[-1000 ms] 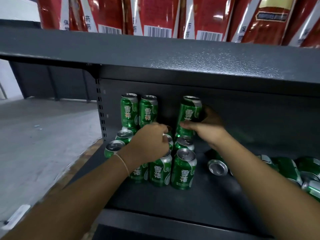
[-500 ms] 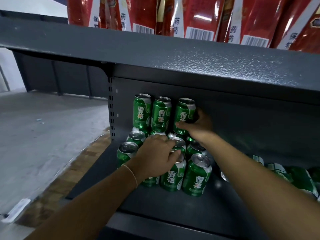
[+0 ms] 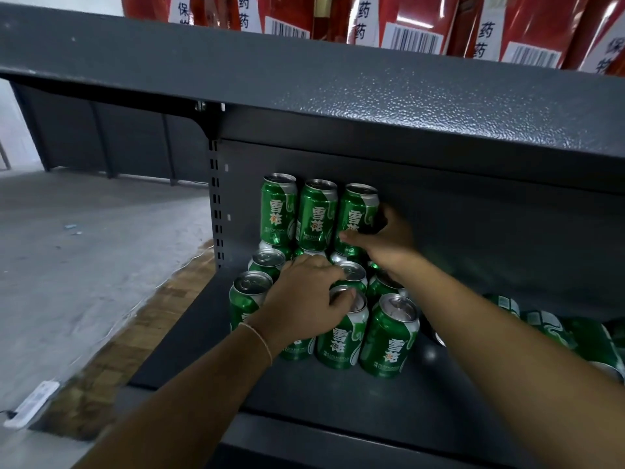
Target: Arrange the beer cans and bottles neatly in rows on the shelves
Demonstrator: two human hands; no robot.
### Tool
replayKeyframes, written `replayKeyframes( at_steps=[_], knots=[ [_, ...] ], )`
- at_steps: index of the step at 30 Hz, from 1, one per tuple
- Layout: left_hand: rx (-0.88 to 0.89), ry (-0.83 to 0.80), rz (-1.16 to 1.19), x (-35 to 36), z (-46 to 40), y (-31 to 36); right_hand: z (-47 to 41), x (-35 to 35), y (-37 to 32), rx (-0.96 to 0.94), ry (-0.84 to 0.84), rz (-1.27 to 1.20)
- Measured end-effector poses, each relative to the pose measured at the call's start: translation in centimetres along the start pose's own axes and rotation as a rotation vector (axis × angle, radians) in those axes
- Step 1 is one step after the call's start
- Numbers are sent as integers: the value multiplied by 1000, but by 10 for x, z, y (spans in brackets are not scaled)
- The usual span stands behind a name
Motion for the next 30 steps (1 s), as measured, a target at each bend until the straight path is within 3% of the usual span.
replayKeyframes(
  at_steps=[19,25,30],
  knots=[
    [-23,-5,-19,-4,2,2,0,-5,4,-2,-3,82],
    [-15,-23,-23,-9,3,4,7,-40,12,25,-2,-24],
    [46,-58,-108,-16,-10,24,13,-102,37,67,133,-19]
  ],
)
Point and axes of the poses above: each hand's wrist, its own z-axis away from the middle knuckle, its own x-axis out of the palm, y = z × x, the point moved 6 cm from there along -z, towards the middle knuckle, and after that the axes turned 2 degrees about y, right-handed, at the moved point
